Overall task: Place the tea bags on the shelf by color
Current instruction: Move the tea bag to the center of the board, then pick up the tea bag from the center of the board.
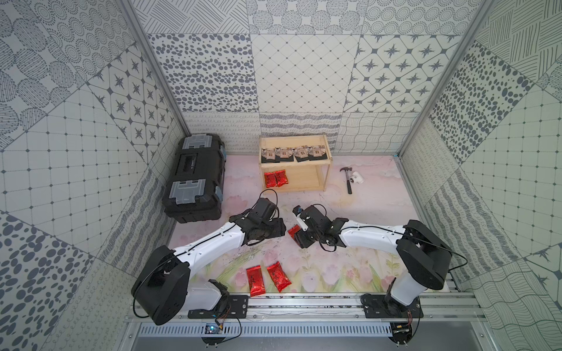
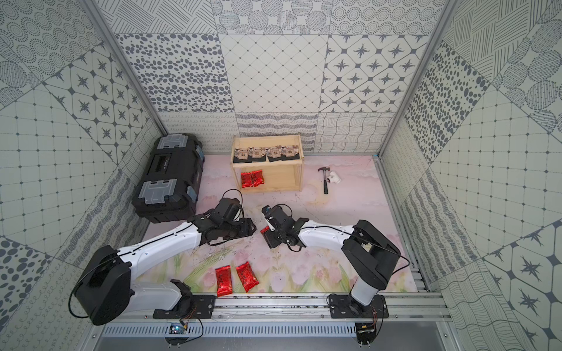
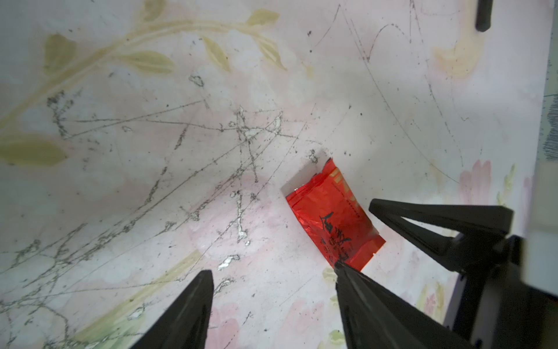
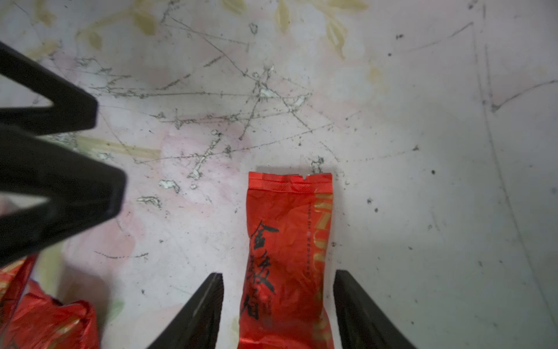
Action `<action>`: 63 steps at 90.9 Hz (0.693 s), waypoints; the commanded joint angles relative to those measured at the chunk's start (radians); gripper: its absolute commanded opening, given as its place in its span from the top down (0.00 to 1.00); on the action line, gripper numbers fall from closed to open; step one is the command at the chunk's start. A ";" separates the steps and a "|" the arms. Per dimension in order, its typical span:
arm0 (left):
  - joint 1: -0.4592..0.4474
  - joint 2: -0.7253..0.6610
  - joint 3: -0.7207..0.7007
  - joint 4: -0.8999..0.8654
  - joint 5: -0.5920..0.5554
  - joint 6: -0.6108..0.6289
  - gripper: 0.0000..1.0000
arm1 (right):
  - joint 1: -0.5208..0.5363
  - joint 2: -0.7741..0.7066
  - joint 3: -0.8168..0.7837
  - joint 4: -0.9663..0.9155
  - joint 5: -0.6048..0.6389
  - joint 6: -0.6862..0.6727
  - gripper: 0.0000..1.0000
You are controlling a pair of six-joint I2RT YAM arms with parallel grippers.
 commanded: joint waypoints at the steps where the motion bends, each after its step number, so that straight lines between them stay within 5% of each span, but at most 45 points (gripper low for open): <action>1: 0.021 -0.002 -0.009 0.095 0.118 0.020 0.31 | -0.004 -0.086 -0.027 0.069 -0.002 0.029 0.34; 14: 0.033 0.015 -0.007 0.120 0.167 0.026 0.31 | -0.003 -0.189 -0.137 0.184 -0.006 0.131 0.34; 42: 0.047 0.131 -0.021 0.253 0.288 -0.008 0.37 | 0.044 -0.197 -0.311 0.363 -0.017 0.257 0.70; 63: 0.050 0.211 -0.021 0.328 0.289 -0.013 0.38 | 0.045 -0.182 -0.353 0.393 -0.017 0.260 0.78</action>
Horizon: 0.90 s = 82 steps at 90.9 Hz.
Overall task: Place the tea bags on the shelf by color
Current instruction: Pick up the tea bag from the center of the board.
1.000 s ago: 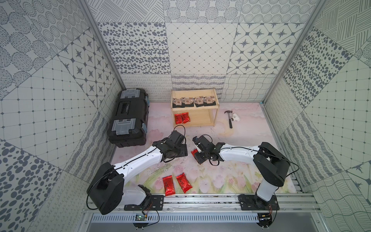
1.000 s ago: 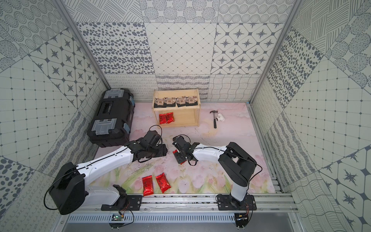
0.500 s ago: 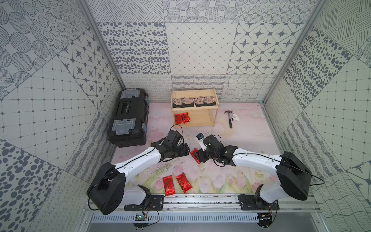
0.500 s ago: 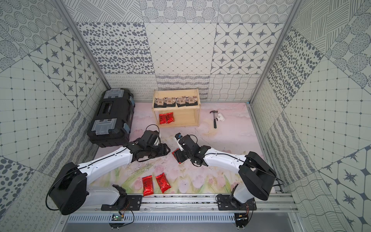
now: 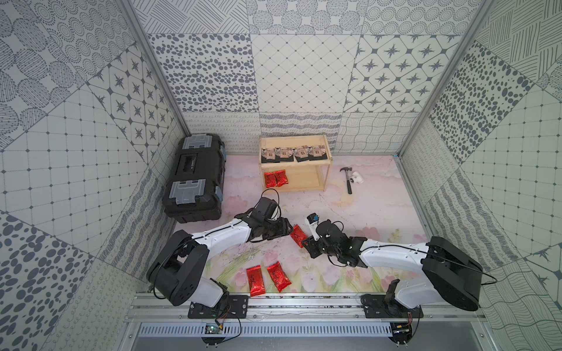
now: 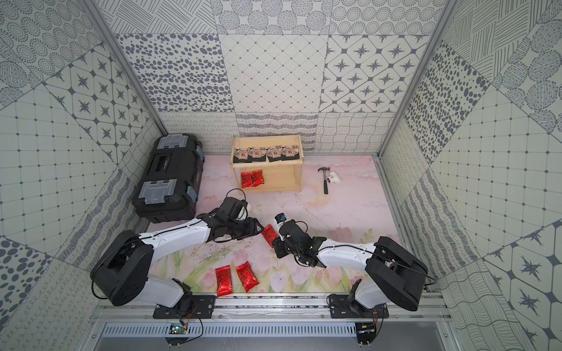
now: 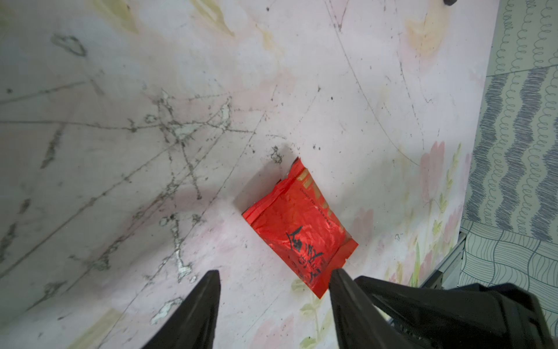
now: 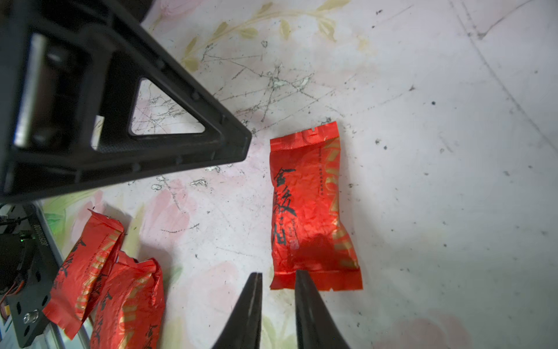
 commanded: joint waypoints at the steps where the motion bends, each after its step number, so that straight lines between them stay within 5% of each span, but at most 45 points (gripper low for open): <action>1: 0.015 0.049 0.000 0.128 0.069 -0.008 0.38 | 0.003 0.013 -0.015 0.078 -0.001 0.019 0.78; 82: 0.034 0.133 -0.064 0.351 0.112 0.001 0.42 | -0.008 0.132 -0.034 0.140 -0.019 0.025 0.83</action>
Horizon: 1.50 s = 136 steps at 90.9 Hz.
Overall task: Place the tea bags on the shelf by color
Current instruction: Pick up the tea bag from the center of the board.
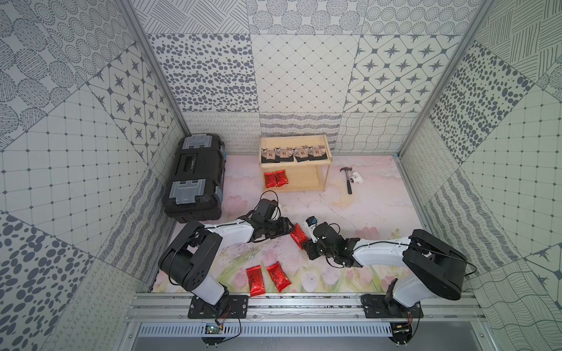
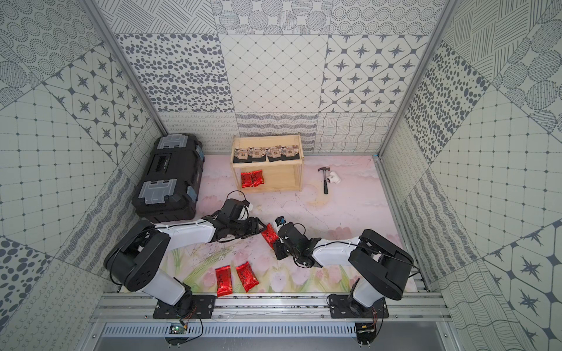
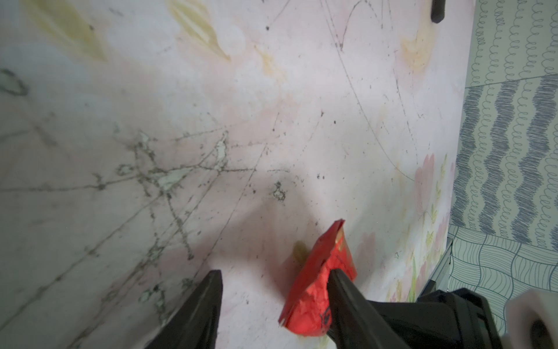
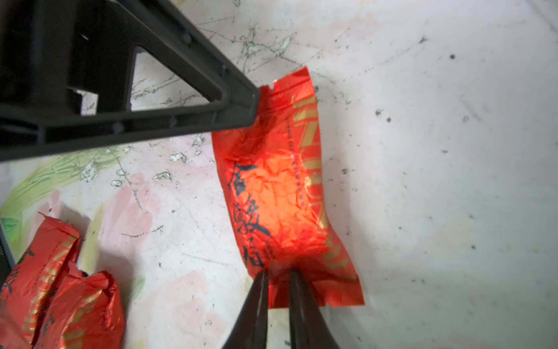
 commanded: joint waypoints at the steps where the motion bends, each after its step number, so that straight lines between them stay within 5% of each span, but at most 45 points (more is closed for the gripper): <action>1: 0.005 0.029 -0.007 0.117 0.059 0.004 0.42 | -0.006 0.012 -0.016 0.043 -0.013 0.006 0.83; 54: 0.003 -0.038 -0.035 0.104 0.052 0.012 1.00 | -0.032 -0.030 -0.013 0.027 -0.031 0.006 0.82; 72: 0.003 -0.117 -0.030 0.056 0.032 -0.009 1.00 | -0.032 -0.231 0.013 -0.077 0.070 0.062 0.68; 89: 0.026 -0.224 0.006 0.055 0.080 -0.050 1.00 | -0.044 -0.405 -0.027 -0.076 0.189 0.362 0.56; 108: 0.114 -0.206 0.015 0.265 0.278 -0.229 1.00 | -0.208 -0.502 -0.149 0.145 -0.043 0.745 0.55; 136: 0.145 -0.178 0.011 0.519 0.404 -0.409 1.00 | -0.330 -0.443 -0.230 0.494 -0.270 0.943 0.48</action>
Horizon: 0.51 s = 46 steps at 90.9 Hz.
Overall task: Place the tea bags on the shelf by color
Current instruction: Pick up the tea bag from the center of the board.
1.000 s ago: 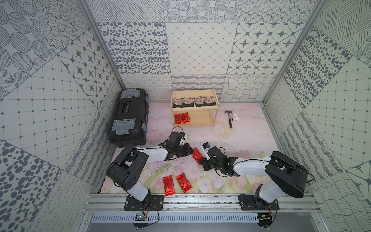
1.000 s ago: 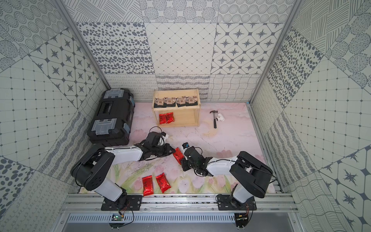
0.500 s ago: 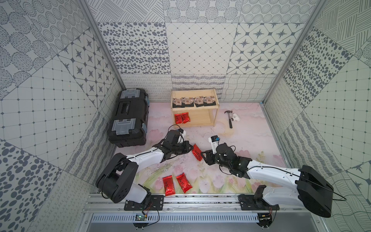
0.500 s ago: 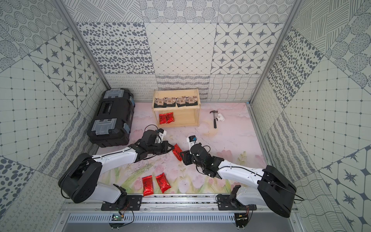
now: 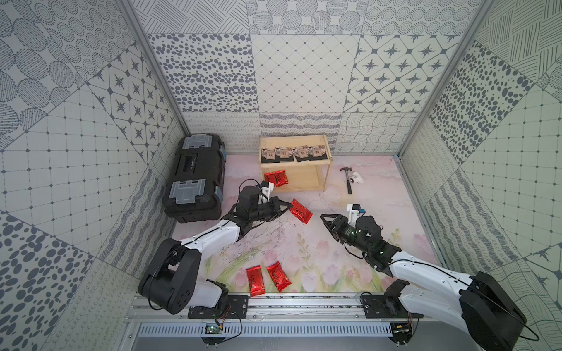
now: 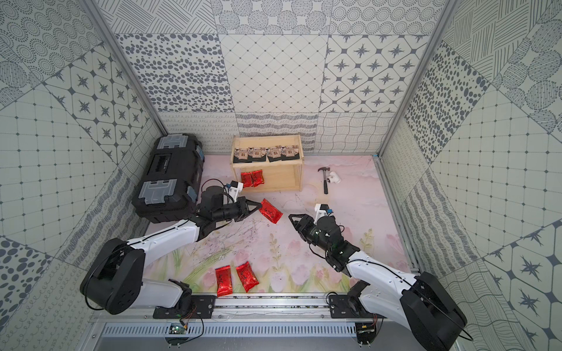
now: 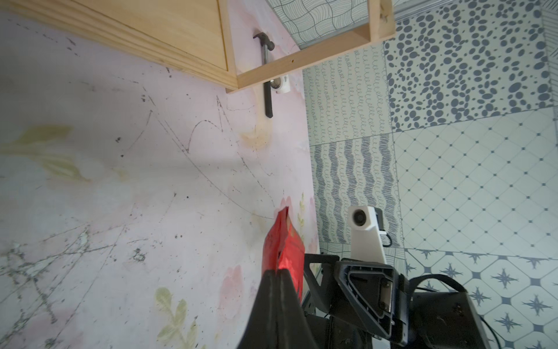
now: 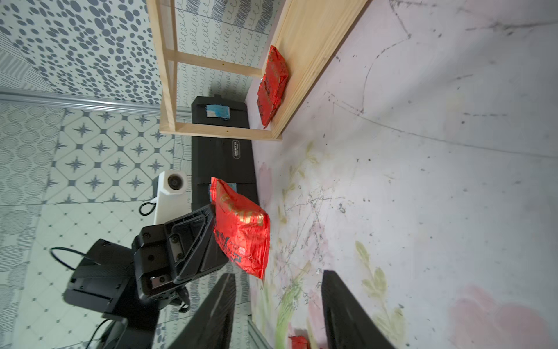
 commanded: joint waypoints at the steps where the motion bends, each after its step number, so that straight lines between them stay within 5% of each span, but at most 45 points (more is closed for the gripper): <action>1: 0.013 0.011 0.008 0.238 0.155 -0.161 1.00 | -0.021 0.032 -0.004 0.236 -0.119 0.099 0.48; 15: 0.015 0.004 0.007 0.283 0.174 -0.193 1.00 | -0.027 0.070 0.019 0.297 -0.161 0.094 0.48; 46: 0.014 0.028 -0.034 0.435 0.186 -0.305 1.00 | -0.026 0.126 0.039 0.370 -0.196 0.096 0.69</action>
